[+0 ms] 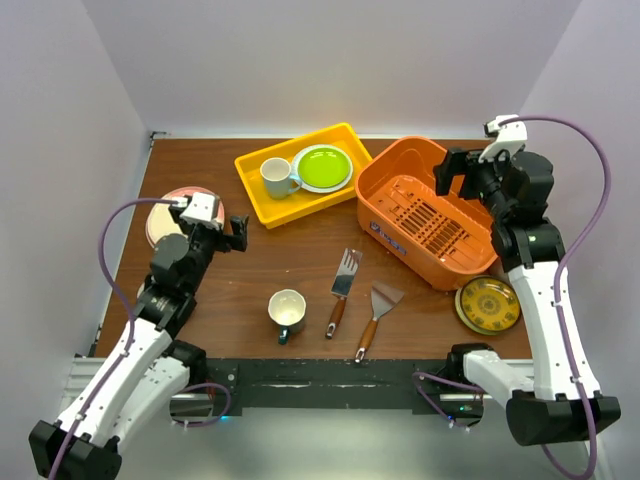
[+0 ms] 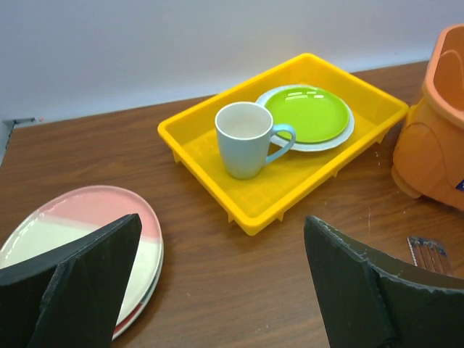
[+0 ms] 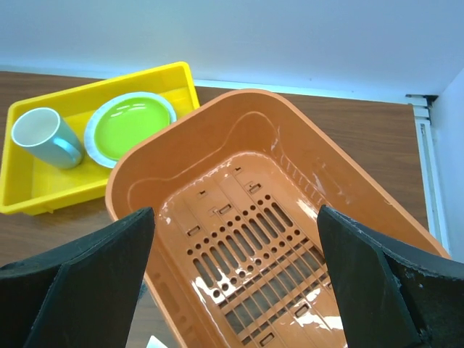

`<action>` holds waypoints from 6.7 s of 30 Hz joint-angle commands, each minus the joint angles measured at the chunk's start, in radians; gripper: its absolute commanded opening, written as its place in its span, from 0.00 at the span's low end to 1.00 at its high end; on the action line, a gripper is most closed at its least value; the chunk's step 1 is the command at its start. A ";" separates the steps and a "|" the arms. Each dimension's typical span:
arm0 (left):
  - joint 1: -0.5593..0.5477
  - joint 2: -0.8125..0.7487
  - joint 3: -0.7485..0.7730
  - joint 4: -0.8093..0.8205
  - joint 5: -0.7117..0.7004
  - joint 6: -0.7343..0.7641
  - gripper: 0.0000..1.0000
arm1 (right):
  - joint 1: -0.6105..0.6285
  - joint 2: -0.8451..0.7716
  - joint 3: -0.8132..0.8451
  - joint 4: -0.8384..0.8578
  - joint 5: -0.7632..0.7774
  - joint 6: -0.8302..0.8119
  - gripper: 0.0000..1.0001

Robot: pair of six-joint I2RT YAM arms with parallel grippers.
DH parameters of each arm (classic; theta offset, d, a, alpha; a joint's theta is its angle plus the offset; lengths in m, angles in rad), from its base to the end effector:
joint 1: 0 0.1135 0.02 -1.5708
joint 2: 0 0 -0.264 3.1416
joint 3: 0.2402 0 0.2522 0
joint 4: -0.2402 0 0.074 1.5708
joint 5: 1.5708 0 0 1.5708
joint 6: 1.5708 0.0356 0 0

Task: Place the mixed dishes into the plastic bin
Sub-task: Pick up the plate at the center of the board.

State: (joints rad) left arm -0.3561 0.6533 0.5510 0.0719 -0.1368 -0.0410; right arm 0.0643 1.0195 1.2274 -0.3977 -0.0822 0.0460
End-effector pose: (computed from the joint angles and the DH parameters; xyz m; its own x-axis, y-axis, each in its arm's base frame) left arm 0.1605 -0.0545 0.3053 -0.0374 -0.0294 -0.9989 0.2163 0.9756 -0.0368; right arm 0.2159 0.0168 0.4270 -0.1947 0.0334 -0.9803 -0.1357 0.9889 0.0606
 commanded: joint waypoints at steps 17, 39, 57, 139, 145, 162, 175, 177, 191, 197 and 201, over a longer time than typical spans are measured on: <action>-0.003 0.195 0.153 -0.202 -0.178 -0.042 1.00 | -0.001 0.008 -0.227 0.054 -0.792 -0.428 0.99; 0.209 0.589 0.322 -0.300 -0.119 -0.099 0.91 | -0.003 0.010 -0.236 0.025 -0.809 -0.379 0.99; 0.152 1.049 0.550 -0.442 -0.299 -0.025 0.43 | -0.003 0.016 -0.249 0.036 -0.826 -0.362 0.99; -0.007 0.407 0.279 -0.284 -0.280 0.075 0.00 | 0.476 0.592 0.301 -0.081 -0.613 -0.151 0.96; -0.007 0.379 0.253 -0.273 -0.265 0.066 0.00 | 0.601 0.829 0.495 0.078 -0.479 0.184 0.96; -0.007 0.350 0.221 -0.254 -0.219 0.066 0.00 | 0.740 1.261 0.823 0.295 -0.375 0.822 0.95; -0.007 0.353 0.216 -0.250 -0.178 0.066 0.00 | 0.799 1.416 0.948 0.292 -0.329 0.946 0.84; -0.007 0.350 0.211 -0.247 -0.176 0.066 0.00 | 0.802 1.429 0.948 0.295 -0.335 0.976 0.67; -0.009 0.229 0.216 -0.238 -0.035 0.098 0.37 | 0.732 1.372 0.920 0.523 -0.565 1.114 0.00; -0.007 0.008 0.214 -0.196 0.039 0.064 0.83 | 0.626 1.253 0.903 0.546 -0.674 0.997 0.00; -0.007 -0.064 0.228 -0.222 0.043 0.055 0.88 | 0.527 1.142 0.811 0.632 -0.801 0.963 0.00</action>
State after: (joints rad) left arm -0.3664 0.6319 0.7418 -0.1856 -0.1299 0.0307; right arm 0.7002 2.4084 2.0621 -0.0067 -0.6914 1.0466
